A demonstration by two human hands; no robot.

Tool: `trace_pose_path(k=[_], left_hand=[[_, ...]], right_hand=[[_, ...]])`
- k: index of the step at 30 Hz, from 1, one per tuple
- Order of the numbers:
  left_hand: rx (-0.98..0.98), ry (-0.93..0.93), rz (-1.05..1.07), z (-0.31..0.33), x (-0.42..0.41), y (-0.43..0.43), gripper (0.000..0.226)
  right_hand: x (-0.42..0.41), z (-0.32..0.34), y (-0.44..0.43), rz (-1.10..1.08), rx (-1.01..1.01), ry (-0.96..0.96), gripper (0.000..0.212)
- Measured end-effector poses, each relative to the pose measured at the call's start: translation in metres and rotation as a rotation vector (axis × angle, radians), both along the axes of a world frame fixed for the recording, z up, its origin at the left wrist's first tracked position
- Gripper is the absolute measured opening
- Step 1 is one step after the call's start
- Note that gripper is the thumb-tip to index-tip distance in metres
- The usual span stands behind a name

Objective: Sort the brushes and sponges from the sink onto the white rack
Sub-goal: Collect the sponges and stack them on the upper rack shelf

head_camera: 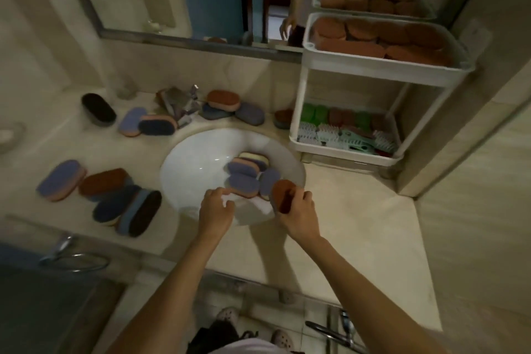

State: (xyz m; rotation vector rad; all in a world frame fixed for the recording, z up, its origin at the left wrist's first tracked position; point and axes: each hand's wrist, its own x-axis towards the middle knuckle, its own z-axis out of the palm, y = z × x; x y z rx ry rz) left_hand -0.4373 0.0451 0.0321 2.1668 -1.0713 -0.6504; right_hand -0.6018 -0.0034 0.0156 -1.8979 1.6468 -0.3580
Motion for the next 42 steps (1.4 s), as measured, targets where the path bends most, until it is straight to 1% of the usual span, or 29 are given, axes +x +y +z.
trace_pose_path(k=[2, 5, 7, 10, 11, 13, 15, 20, 24, 26, 27, 30, 31, 32, 35, 37, 39, 42], left_hand=[[0.018, -0.011, 0.078, 0.0, 0.041, 0.011, 0.028], [0.022, -0.062, 0.208, -0.004, 0.099, 0.024, 0.029], [0.046, -0.123, 0.283, -0.005, 0.136, 0.032, 0.03], [0.161, -0.169, 0.258, -0.01, 0.178, 0.04, 0.044], [0.195, -0.175, 0.226, -0.014, 0.19, 0.042, 0.044], [0.225, -0.153, 0.156, -0.017, 0.205, 0.041, 0.038], [0.197, -0.113, 0.09, -0.018, 0.208, 0.039, 0.025], [0.151, -0.014, -0.061, -0.023, 0.202, 0.036, 0.015], [0.292, -0.071, -0.209, -0.037, 0.195, 0.036, 0.026], [0.341, -0.075, -0.244, -0.041, 0.191, 0.037, 0.029], [0.354, -0.051, -0.255, -0.044, 0.191, 0.036, 0.035], [0.366, 0.039, -0.243, -0.048, 0.193, 0.03, 0.071], [0.38, 0.078, -0.235, -0.046, 0.195, 0.027, 0.077], [0.403, 0.114, -0.246, -0.045, 0.198, 0.024, 0.078], [0.481, 0.173, -0.326, -0.04, 0.201, 0.016, 0.061], [0.481, 0.181, -0.326, -0.037, 0.197, 0.011, 0.061], [0.448, 0.2, -0.294, -0.032, 0.192, 0.003, 0.066], [0.331, 0.277, -0.223, -0.01, 0.183, -0.013, 0.061]], right_hand=[[0.041, 0.002, 0.005, 0.072, 0.024, -0.03, 0.072], [0.095, 0.002, 0.016, 0.165, 0.042, -0.063, 0.068], [0.128, 0.0, 0.02, 0.24, 0.052, -0.028, 0.068], [0.164, -0.001, 0.024, 0.278, 0.076, 0.021, 0.071], [0.174, -0.001, 0.025, 0.282, 0.077, 0.033, 0.07], [0.191, 0.0, 0.026, 0.29, 0.071, 0.057, 0.064], [0.201, 0.001, 0.025, 0.282, 0.061, 0.071, 0.06], [0.211, -0.001, 0.022, 0.212, 0.056, 0.092, 0.06], [0.204, -0.005, 0.023, 0.135, 0.075, 0.117, 0.067], [0.198, -0.006, 0.024, 0.096, 0.096, 0.132, 0.069], [0.196, -0.007, 0.024, 0.079, 0.101, 0.14, 0.068], [0.189, -0.008, 0.023, 0.032, 0.093, 0.168, 0.067], [0.188, -0.007, 0.021, 0.015, 0.087, 0.173, 0.068], [0.187, -0.006, 0.02, 0.0, 0.083, 0.175, 0.071], [0.185, 0.001, 0.013, -0.035, 0.062, 0.153, 0.072], [0.183, 0.006, 0.008, -0.064, 0.03, 0.129, 0.07], [0.178, 0.012, 0.004, -0.094, -0.016, 0.098, 0.07], [0.171, 0.025, -0.001, -0.13, -0.043, 0.062, 0.069]])
